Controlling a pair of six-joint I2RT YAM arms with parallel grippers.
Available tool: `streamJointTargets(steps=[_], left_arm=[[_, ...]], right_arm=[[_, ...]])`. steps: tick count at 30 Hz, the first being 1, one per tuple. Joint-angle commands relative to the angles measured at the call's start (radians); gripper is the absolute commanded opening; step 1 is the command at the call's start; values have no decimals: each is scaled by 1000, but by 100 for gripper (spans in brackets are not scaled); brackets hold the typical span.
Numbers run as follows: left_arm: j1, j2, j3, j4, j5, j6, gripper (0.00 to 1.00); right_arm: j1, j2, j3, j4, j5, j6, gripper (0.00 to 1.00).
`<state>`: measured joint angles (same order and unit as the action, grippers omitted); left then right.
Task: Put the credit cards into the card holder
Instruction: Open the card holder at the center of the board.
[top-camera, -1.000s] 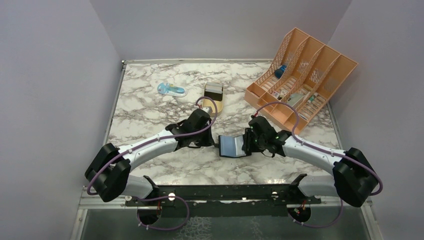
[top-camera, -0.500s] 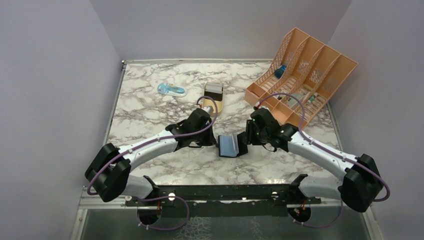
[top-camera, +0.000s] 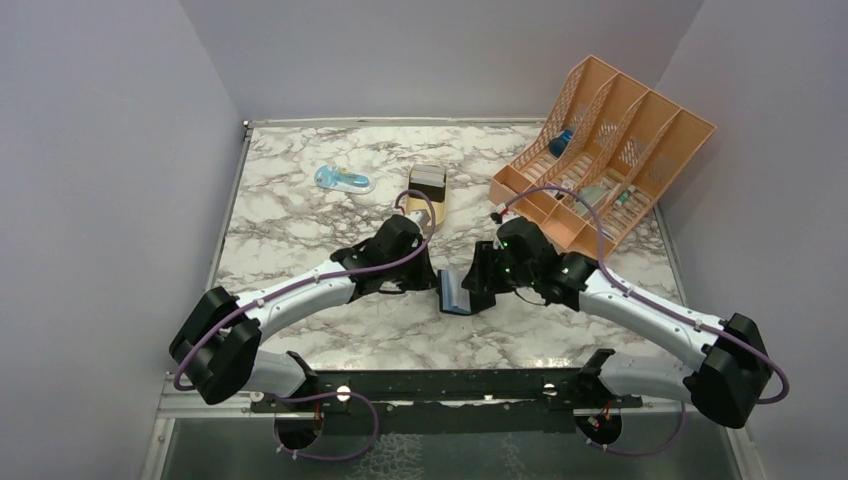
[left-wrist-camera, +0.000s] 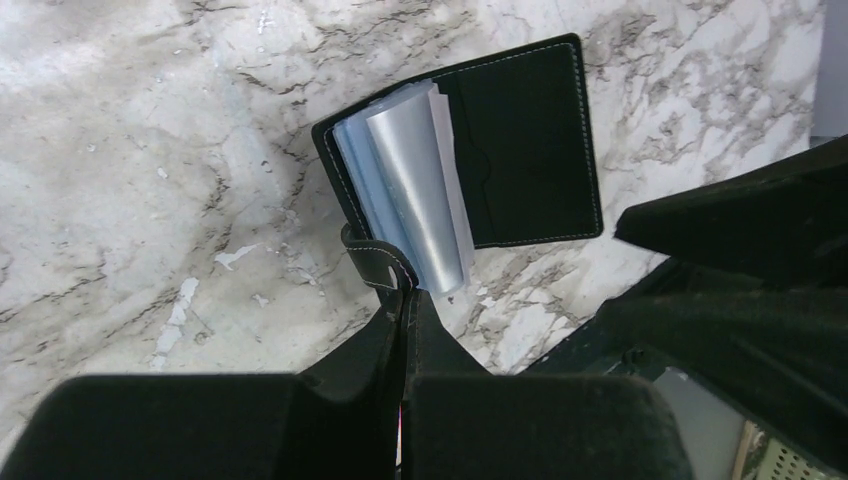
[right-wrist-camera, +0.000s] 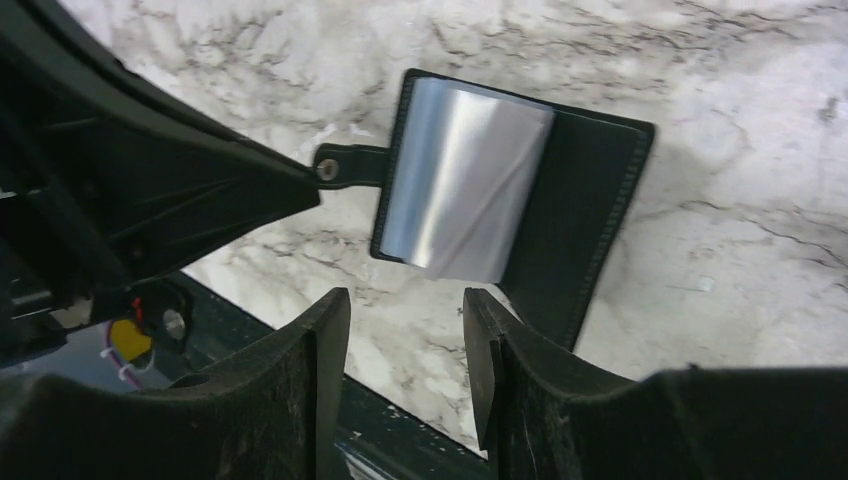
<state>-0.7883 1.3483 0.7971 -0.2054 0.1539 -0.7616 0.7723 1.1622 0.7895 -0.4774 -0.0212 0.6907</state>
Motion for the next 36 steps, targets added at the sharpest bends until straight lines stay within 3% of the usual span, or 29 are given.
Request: streamJointTargets(steps=[1,8,16,19,24,27,36], left_arm=[[0,-49,13,72,67,-37,0],[0,-48,11,17,0,-20,0],[0,-30,-14,-42,-85,-9,1],[0,-22,-17,-37,-79,-15,7],[1,-7,-24,17,-34,-25,37],[1,4,-30,56,-24,-20,49],[8,79,-25,58,-96,59,53]], right_arm=[[30,6,19,98,-33,9,47],[30,145,8,153,4,-3,51],[30,206,-67,206,82,-1,33],[29,200,-101,213,99,15,29],[30,209,-137,227,116,18,26],[30,208,-156,238,120,22,26],[30,202,-210,259,150,26,23]])
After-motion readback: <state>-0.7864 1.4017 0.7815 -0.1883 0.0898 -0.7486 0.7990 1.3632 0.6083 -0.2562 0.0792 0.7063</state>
